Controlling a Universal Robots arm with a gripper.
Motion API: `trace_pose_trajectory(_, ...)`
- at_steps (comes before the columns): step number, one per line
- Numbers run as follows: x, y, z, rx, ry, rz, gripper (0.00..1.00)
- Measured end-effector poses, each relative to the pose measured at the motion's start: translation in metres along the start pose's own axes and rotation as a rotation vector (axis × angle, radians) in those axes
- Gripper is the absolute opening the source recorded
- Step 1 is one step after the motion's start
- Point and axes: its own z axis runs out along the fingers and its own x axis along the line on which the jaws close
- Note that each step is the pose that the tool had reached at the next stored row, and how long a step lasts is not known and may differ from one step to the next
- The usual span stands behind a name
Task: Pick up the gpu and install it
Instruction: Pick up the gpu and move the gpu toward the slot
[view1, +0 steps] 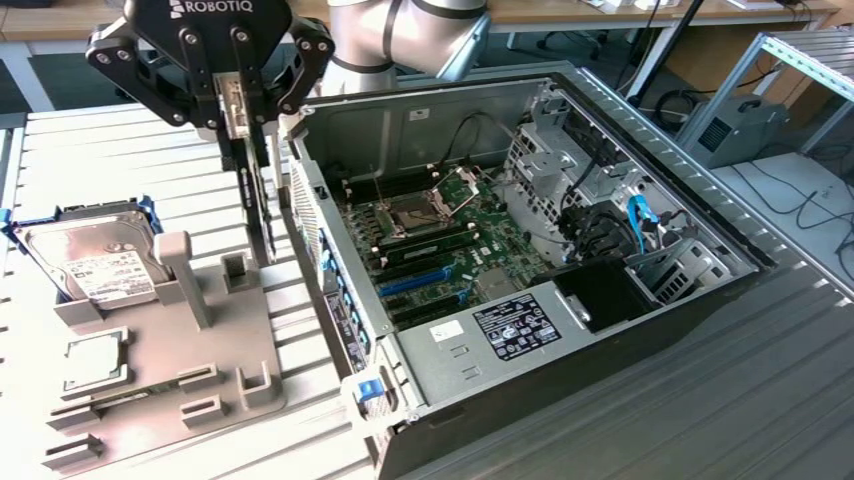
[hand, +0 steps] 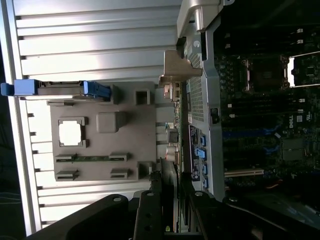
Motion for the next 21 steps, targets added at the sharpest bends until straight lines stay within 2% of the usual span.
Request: trace_pose_trajectory(21,-0.012,0.0016,0.0003,0.0035,-0.0003,0.0,0.26)
